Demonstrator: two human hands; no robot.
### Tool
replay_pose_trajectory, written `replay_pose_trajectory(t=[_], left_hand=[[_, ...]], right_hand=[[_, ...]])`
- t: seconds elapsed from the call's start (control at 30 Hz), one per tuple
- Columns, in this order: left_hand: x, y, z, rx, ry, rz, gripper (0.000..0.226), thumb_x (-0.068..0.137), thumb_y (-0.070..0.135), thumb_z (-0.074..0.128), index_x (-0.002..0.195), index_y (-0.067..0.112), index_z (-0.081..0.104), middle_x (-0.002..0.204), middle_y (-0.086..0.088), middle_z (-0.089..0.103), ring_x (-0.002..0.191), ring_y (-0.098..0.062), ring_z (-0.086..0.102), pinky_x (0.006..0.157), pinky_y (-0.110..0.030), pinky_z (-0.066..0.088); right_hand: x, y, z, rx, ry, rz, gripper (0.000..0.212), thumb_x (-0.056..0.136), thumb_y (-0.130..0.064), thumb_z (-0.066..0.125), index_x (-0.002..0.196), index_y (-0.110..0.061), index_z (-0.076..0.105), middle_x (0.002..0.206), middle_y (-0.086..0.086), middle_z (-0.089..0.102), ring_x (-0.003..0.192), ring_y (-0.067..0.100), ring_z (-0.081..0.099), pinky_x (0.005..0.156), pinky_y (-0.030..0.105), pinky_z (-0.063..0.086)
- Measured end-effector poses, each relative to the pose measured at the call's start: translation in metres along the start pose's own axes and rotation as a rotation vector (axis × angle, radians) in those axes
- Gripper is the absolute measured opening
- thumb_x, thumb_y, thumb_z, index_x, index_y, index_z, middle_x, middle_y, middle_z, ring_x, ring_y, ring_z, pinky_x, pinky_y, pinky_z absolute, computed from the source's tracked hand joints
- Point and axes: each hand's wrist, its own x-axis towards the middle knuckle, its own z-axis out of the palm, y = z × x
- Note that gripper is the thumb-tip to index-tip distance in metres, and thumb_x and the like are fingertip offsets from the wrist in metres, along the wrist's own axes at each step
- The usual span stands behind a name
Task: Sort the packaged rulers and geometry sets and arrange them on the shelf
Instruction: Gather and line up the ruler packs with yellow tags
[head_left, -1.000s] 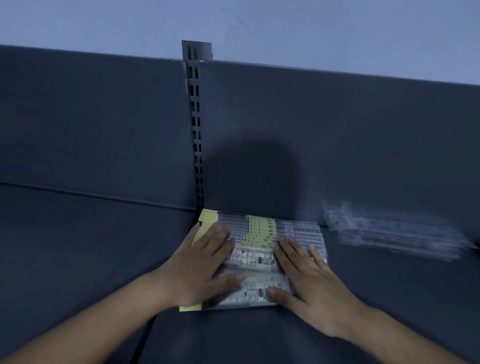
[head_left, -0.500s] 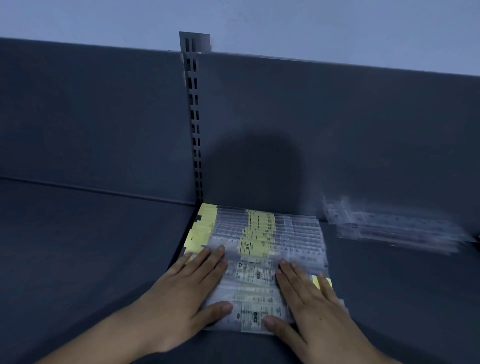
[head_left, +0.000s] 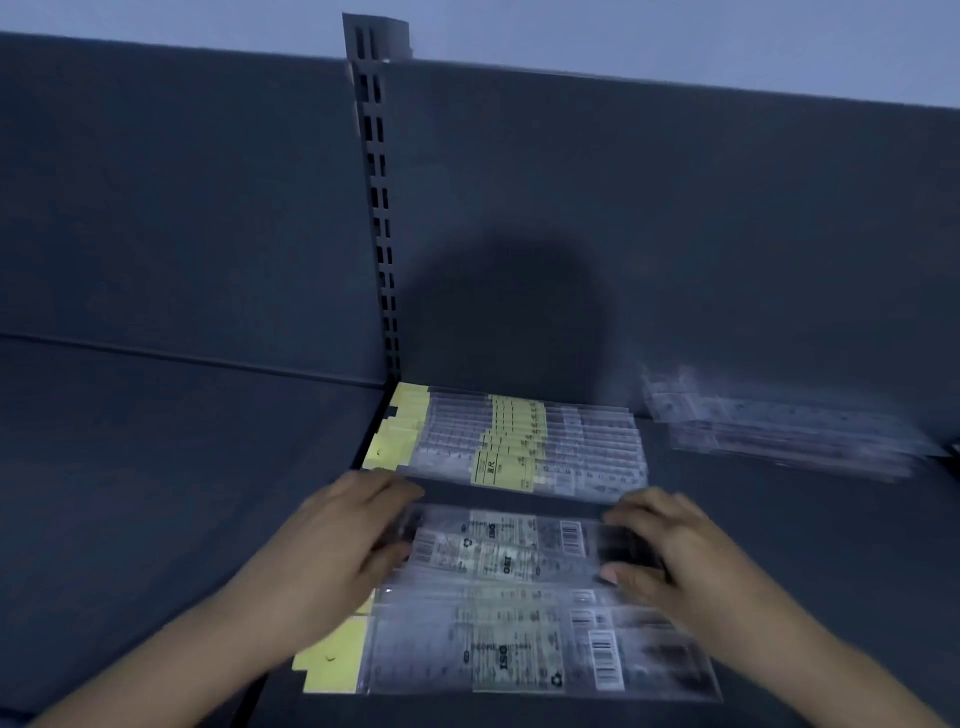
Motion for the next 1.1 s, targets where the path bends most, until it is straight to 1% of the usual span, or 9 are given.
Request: replay_pose_trajectory(t=[0.1,0.2,0.3,0.47,0.6,0.7,0.77,0.93,1.1], left_hand=[[0.020,-0.003,-0.011,0.005,-0.193,-0.082,0.044,0.090,0.039,0.056,0.132,0.033,0.041,0.118,0.019,0.039,0.116,-0.002,0.033,0.098,-0.021,0.029],[0.034,-0.002,-0.018,-0.062,-0.351,-0.178,0.035,0.083,0.037,0.067,0.111,0.036,0.047,0.099,0.015,0.046,0.098,-0.003,0.042,0.079,-0.014,0.030],[0.040,-0.001,-0.022,-0.161,-0.477,-0.170,0.023,0.076,0.028,0.075,0.084,0.030,0.054,0.074,0.011,0.046,0.066,-0.001,0.043,0.054,-0.010,0.031],[0.041,-0.004,-0.029,-0.340,-0.567,-0.144,0.017,0.078,0.020,0.074,0.074,0.023,0.058,0.077,0.007,0.054,0.068,-0.006,0.047,0.062,-0.021,0.039],[0.044,-0.005,-0.032,-0.429,-0.257,-0.111,0.017,0.082,0.013,0.070,0.073,0.021,0.057,0.064,0.012,0.058,0.058,0.000,0.051,0.056,-0.017,0.041],[0.045,-0.009,-0.023,-0.139,0.108,0.064,0.019,0.080,0.017,0.072,0.075,0.030,0.059,0.074,0.014,0.062,0.069,-0.003,0.058,0.063,-0.019,0.047],[0.046,-0.013,-0.018,0.053,0.250,0.206,0.012,0.079,0.017,0.069,0.074,0.027,0.064,0.070,0.016,0.061,0.068,-0.002,0.053,0.061,-0.010,0.037],[0.051,-0.020,-0.009,0.185,0.364,0.370,0.020,0.082,0.018,0.053,0.069,0.018,0.068,0.069,0.010,0.063,0.064,-0.008,0.052,0.058,-0.017,0.039],[0.053,-0.030,0.004,0.306,0.205,0.413,0.024,0.084,0.019,0.048,0.072,0.020,0.070,0.074,0.008,0.065,0.059,-0.013,0.061,0.043,-0.025,0.048]], right_hand=[[0.015,0.003,-0.009,0.121,-0.198,0.086,0.053,0.080,-0.045,0.066,0.128,-0.031,0.047,0.096,-0.023,0.038,0.095,-0.002,0.040,0.082,0.012,0.033],[0.018,-0.003,-0.014,0.202,-0.304,0.147,0.031,0.075,-0.037,0.075,0.096,-0.032,0.053,0.082,-0.012,0.046,0.072,0.001,0.044,0.062,0.013,0.037],[0.016,-0.005,-0.017,0.191,-0.394,0.115,0.021,0.076,-0.037,0.075,0.077,-0.035,0.054,0.083,-0.012,0.049,0.076,0.000,0.047,0.065,0.012,0.038],[0.011,-0.006,-0.022,0.222,-0.399,0.095,0.018,0.085,-0.034,0.065,0.073,-0.035,0.052,0.083,-0.013,0.051,0.074,-0.002,0.048,0.067,0.010,0.037],[0.011,-0.003,-0.024,0.437,-0.200,0.112,0.018,0.084,-0.017,0.069,0.076,-0.030,0.057,0.070,-0.009,0.062,0.063,0.000,0.052,0.062,0.018,0.043],[0.009,0.001,-0.017,0.137,0.100,-0.010,0.025,0.080,-0.016,0.072,0.071,-0.034,0.058,0.069,-0.020,0.062,0.066,0.002,0.058,0.059,0.019,0.046],[0.013,0.002,-0.013,-0.024,0.283,-0.090,0.019,0.078,-0.014,0.074,0.074,-0.029,0.062,0.073,-0.020,0.061,0.068,0.001,0.057,0.057,0.023,0.049],[0.028,0.013,-0.002,-0.183,0.446,-0.288,0.014,0.080,-0.005,0.067,0.071,-0.015,0.060,0.073,-0.007,0.058,0.067,0.012,0.050,0.059,0.020,0.042],[0.035,0.024,0.016,-0.271,0.412,-0.341,0.025,0.070,0.007,0.072,0.066,-0.011,0.056,0.073,-0.001,0.054,0.063,0.016,0.047,0.056,0.024,0.041]])
